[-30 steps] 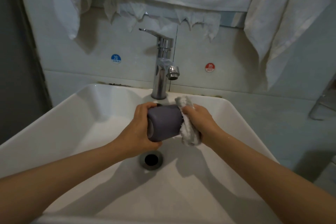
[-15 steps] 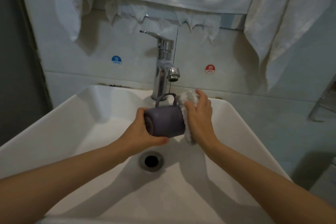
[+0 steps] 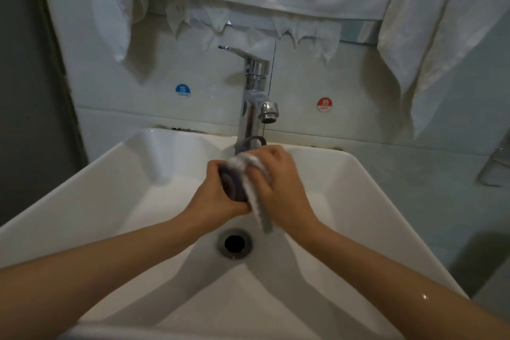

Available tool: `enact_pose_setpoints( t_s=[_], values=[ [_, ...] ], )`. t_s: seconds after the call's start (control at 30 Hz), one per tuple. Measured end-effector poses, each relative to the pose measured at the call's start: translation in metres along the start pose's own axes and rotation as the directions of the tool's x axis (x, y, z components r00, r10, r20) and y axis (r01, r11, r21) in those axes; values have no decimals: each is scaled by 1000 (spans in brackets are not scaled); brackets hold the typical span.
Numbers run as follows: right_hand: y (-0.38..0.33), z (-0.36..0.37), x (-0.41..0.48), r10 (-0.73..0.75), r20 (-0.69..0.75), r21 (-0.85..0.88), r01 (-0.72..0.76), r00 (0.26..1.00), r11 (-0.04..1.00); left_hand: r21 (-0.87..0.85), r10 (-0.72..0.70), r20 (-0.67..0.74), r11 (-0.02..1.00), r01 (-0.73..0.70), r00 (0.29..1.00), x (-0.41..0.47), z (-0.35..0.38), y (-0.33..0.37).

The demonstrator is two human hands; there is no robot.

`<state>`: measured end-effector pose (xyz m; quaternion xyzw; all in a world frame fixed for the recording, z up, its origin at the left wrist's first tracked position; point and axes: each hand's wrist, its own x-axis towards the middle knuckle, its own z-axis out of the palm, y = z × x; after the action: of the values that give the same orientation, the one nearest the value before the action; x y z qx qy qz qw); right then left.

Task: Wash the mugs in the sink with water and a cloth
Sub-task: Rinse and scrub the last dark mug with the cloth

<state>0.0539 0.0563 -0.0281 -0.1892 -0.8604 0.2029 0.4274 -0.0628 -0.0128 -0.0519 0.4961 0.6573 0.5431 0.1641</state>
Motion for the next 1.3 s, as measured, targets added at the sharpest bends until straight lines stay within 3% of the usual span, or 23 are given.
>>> enact_pose_setpoints(
  t_s=[0.13, 0.23, 0.37, 0.43, 0.5, 0.57, 0.67, 0.83, 0.93, 1.1, 1.23, 1.3],
  values=[
    [29, -24, 9, 268, -100, 38, -265, 958, 964, 39, 12, 1, 999, -12, 1000, -6, -3, 0],
    [20, -22, 7, 300, -146, 140, -280, 943, 950, 72, 56, 46, 996, -59, 997, -7, -4, 0],
    [-11, 1, -6, 29, -119, 106, -16, 992, 994, 96, 60, 129, 993, -73, 990, -3, -2, -4],
    [-13, 9, -10, -155, -72, 47, 159, 985, 986, 130, 39, 155, 990, -60, 987, -4, -2, -6],
    [-8, 11, -10, -255, -36, -4, 255, 966, 967, 48, 17, 106, 999, -22, 994, -5, -3, -3],
    [-5, 9, -8, -218, -46, 10, 219, 975, 976, 28, 84, 60, 996, -86, 995, -3, -3, 0],
    [-2, 0, -3, -50, -118, 66, 58, 992, 996, -7, 136, 46, 991, -136, 990, -3, -1, 6],
    [27, -34, 13, 275, -264, 134, -247, 925, 960, 42, 112, 49, 993, -114, 993, -9, -4, 6],
    [25, -39, 17, 204, -293, 63, -195, 934, 979, 56, 107, 63, 992, -110, 992, -9, 0, 5],
    [14, -30, 13, -54, -152, -174, 27, 987, 984, 110, 106, 85, 987, -115, 991, -9, -1, 2],
    [16, -32, 14, -72, 104, -285, 99, 992, 954, 105, 89, 26, 990, -91, 996, -6, -7, -1],
    [20, -33, 15, -57, 120, -352, 96, 991, 931, 117, 108, 14, 987, -108, 994, -6, -7, -1]
  ],
)
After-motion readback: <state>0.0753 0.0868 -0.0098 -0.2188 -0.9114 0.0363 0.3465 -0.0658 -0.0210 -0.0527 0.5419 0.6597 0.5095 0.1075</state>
